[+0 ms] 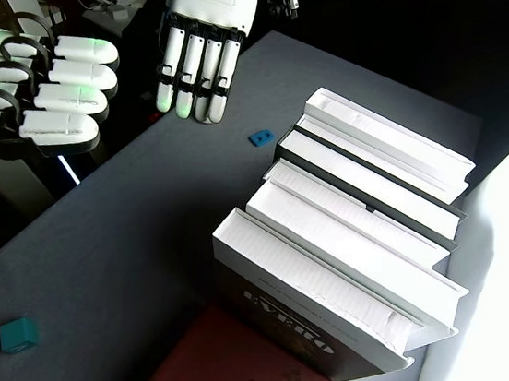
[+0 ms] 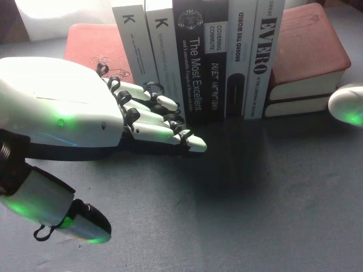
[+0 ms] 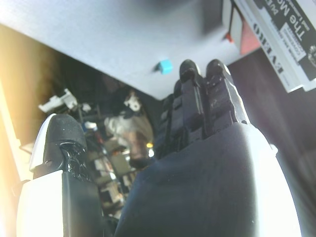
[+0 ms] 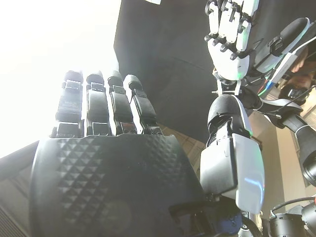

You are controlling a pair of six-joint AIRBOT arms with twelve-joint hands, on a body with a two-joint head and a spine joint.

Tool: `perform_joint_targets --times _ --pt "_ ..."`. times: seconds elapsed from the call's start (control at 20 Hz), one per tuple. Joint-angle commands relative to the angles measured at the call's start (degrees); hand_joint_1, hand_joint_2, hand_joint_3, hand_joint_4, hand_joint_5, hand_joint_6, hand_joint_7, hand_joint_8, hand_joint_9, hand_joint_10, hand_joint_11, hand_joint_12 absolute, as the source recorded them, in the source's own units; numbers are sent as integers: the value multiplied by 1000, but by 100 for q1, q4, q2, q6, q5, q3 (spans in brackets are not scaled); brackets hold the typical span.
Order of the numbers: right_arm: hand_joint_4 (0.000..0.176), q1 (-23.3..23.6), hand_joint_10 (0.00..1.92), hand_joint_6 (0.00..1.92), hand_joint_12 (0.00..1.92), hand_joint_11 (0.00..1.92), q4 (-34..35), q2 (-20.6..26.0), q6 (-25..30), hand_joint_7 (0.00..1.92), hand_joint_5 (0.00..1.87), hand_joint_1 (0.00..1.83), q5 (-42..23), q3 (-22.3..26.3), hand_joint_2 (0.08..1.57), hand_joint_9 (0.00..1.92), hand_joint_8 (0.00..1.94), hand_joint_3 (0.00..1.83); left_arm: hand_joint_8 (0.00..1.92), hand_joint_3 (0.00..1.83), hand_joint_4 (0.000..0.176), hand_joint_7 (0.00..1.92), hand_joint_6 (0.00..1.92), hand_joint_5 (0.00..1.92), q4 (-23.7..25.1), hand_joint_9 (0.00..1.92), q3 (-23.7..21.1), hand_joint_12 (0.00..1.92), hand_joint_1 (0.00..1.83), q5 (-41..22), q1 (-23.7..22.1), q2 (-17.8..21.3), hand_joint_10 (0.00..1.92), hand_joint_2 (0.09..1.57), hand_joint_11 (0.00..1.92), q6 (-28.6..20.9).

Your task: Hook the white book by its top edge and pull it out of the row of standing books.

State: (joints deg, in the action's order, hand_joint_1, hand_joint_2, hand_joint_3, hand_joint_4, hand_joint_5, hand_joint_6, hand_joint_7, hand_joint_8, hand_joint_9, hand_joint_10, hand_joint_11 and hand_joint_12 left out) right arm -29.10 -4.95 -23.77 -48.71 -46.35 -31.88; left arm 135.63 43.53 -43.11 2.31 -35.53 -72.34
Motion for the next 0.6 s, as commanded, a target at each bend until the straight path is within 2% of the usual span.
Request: perform_joint_targets --times 0.0,0.05,0.4,0.55 --pt "0 90 0 0 0 0 92 28 9 0 0 0 -692 22 1113 0 0 83 0 90 0 0 0 0 -274 0 3 0 0 276 -89 14 0 1116 0 -28" --pt "0 90 0 0 0 0 92 28 9 0 0 0 -692 22 1140 0 0 21 0 57 0 0 0 0 -274 0 4 0 0 277 -98 13 0 1131 0 -28" --pt "0 88 0 0 0 0 92 26 10 0 0 0 -663 23 1153 0 0 14 0 40 0 0 0 0 -134 0 17 0 0 212 -114 11 0 1133 0 -26" --pt "0 94 0 0 0 0 139 7 5 0 0 0 -393 22 1146 0 0 9 0 34 0 0 0 0 -53 0 14 0 0 143 -102 12 0 1137 0 -25"
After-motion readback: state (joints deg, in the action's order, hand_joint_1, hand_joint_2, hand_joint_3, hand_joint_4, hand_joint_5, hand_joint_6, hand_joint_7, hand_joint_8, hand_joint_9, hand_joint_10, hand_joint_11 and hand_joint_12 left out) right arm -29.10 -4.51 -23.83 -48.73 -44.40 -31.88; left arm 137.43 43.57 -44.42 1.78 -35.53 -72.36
